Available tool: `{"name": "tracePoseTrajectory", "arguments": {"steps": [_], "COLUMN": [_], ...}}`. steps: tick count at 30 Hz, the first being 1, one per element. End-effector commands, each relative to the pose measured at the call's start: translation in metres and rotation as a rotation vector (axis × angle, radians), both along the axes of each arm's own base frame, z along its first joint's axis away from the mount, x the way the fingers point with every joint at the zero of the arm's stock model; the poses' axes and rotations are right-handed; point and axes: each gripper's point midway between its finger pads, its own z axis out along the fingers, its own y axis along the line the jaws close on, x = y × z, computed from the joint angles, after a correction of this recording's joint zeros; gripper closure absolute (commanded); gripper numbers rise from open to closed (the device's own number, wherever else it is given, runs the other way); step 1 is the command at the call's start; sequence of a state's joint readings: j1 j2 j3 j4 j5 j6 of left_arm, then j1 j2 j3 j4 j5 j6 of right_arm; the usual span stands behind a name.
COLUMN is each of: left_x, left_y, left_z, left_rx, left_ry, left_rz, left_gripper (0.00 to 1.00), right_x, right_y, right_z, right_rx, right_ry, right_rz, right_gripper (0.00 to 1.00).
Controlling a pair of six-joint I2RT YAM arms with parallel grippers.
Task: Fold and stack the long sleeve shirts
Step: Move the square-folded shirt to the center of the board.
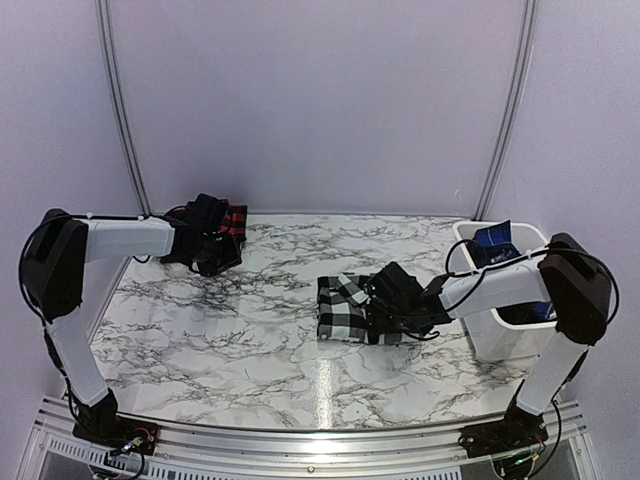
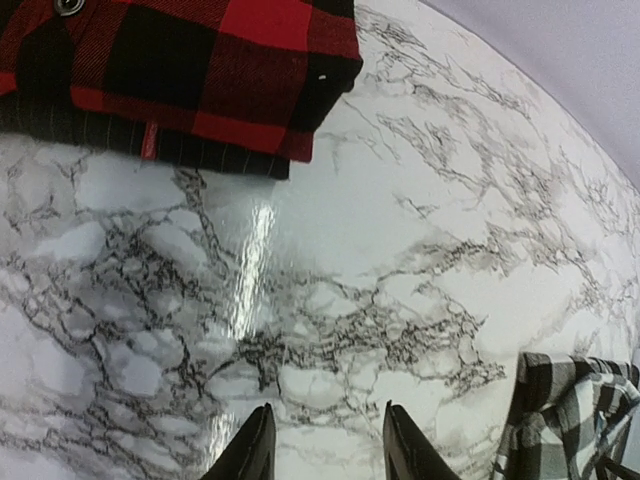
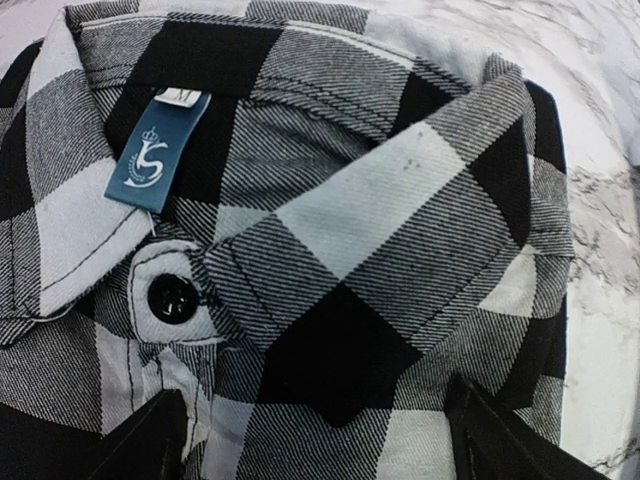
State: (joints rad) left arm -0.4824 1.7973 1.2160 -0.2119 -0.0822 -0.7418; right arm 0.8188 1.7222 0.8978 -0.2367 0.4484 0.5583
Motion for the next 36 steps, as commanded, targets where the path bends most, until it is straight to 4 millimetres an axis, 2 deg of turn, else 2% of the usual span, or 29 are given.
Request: {"name": "tracePoseTrajectory", "arguments": {"steps": [1,5,10,13,18,21,29,36], "left_x": [0.026,0.048,0.064,0.071,0.079,0.084,0.095,0.105], "left_y": [0.007,0.019,0.029,0.027,0.034,0.033,0.028,0.025], "left_z": [-0.017,-0.029,-0.050,-0.066,-0.074,-0.077,-0.079,-0.083], "left_rx": [0.103,0.193,0.253,0.277,0.334,0.346,0.357,0.356], "left_ry": [0.022,0.015,0.026,0.041,0.032,0.027,0.005,-0.004], "left_rz": [0.001,0.064,0.114,0.105,0.122,0.111,0.087,0.084], "left_gripper": [0.62,0.62,0.62,0.63,0.63,0.64,0.64,0.63], "right_x": [-0.007,0.000,0.005,0.003,-0.003,-0.008,-0.016,-0.021], "right_y": [-0.034,-0.013,0.015,0.023,0.030,0.032,0.027,0.027], "right_z": [0.005,0.045,0.101,0.127,0.161,0.169,0.172,0.166], "right_rx": [-0.021,0.073,0.143,0.166,0.231,0.252,0.263,0.261], "right_ry": [0.025,-0.030,-0.113,-0.148,-0.198,-0.208,-0.212,-0.199], "right_rz": [-0.054,0.004,0.068,0.090,0.124,0.137,0.137,0.140], "right_gripper": [0.11,0.11,0.11,0.11,0.11,0.11,0.11,0.11]}}
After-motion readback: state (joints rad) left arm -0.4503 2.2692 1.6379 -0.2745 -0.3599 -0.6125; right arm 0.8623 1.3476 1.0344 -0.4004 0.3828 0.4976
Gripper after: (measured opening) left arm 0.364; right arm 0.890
